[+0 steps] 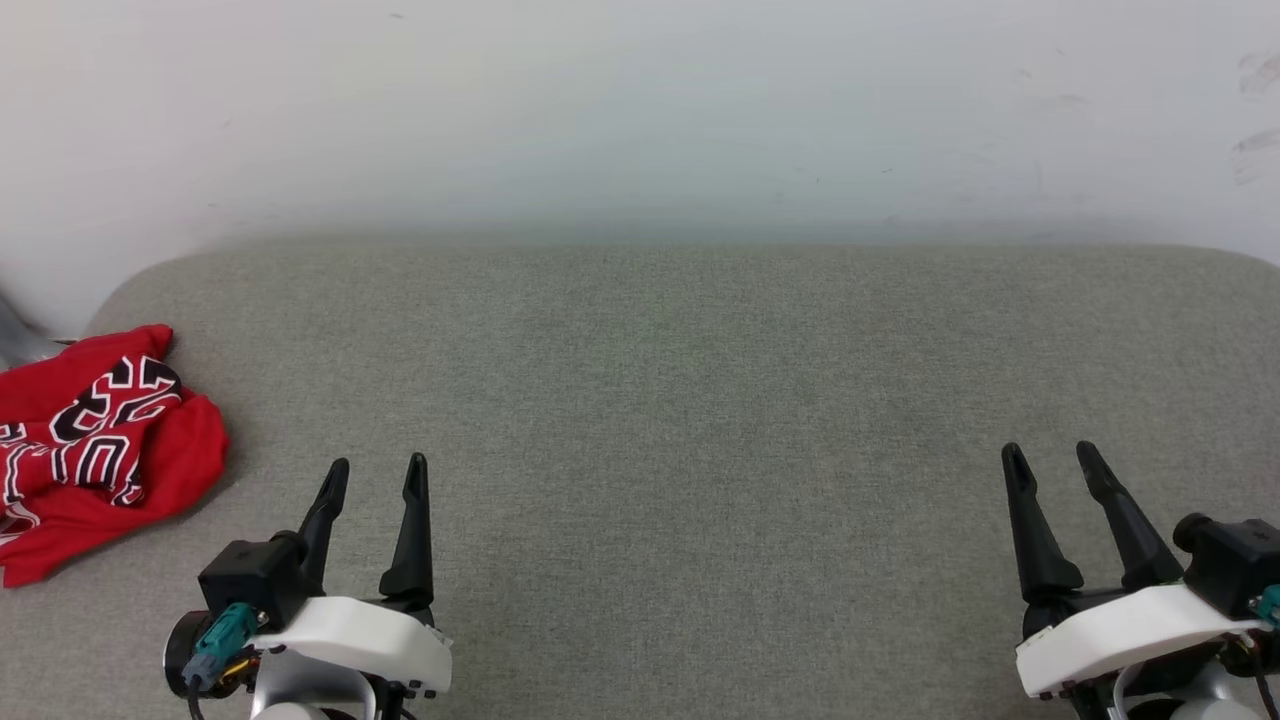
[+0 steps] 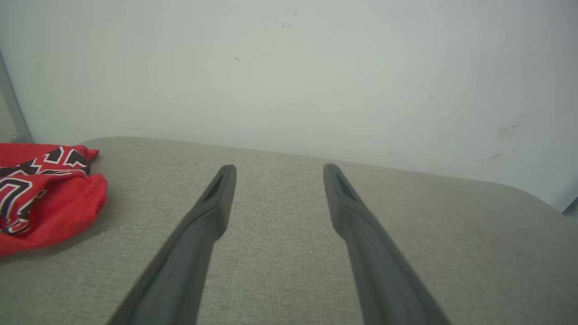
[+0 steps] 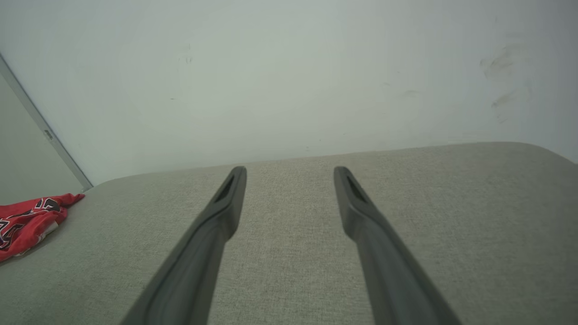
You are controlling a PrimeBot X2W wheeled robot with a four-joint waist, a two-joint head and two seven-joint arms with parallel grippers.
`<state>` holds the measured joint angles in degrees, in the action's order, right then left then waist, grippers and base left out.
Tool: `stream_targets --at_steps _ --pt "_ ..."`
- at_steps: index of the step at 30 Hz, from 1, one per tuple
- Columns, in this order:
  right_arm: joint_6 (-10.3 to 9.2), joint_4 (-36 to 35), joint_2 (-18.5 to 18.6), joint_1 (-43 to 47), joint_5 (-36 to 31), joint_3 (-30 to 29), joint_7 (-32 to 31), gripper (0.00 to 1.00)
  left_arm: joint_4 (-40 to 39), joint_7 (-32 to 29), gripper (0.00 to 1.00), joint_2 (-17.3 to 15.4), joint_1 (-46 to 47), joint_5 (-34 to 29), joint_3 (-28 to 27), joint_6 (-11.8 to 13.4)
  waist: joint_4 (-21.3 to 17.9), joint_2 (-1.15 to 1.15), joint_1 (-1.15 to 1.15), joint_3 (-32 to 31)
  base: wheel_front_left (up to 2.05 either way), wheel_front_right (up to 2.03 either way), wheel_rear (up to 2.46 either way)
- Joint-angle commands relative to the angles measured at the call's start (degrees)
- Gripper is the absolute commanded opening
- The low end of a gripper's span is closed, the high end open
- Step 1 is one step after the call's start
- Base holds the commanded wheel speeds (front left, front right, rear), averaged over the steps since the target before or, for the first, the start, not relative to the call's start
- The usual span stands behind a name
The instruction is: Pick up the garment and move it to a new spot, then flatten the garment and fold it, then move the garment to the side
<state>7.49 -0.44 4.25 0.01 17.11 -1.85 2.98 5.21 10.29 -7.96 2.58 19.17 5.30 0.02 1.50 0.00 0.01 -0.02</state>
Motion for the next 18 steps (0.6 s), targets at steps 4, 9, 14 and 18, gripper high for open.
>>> stream_targets --at_steps 4,9,14,18 --pt "0.00 -1.11 -0.27 0.45 -2.99 -0.22 0.05 1.00 -0.04 0.84 1.00 -0.49 0.63 -2.13 0.45 0.21 0.08 0.00 -0.01 0.00 0.00 0.00 0.00" --pt "0.00 -1.49 -0.53 0.70 -5.61 -0.60 0.20 1.00 0.27 1.50 1.00 -0.57 0.69 -3.91 0.68 0.34 0.15 0.00 -0.01 -0.01 0.00 0.00 0.00" --pt "-0.01 -1.74 -0.80 1.10 -7.69 -0.69 0.50 1.00 0.54 2.14 1.00 -0.39 0.51 -5.48 0.57 0.40 0.17 0.00 -0.01 -0.11 0.00 0.00 0.00" --pt "-0.01 -1.95 -1.01 1.33 -8.98 -0.78 0.74 1.00 0.76 2.60 1.00 -0.23 0.14 -6.72 0.39 0.37 0.30 0.00 -0.01 -0.20 0.00 0.00 0.00"
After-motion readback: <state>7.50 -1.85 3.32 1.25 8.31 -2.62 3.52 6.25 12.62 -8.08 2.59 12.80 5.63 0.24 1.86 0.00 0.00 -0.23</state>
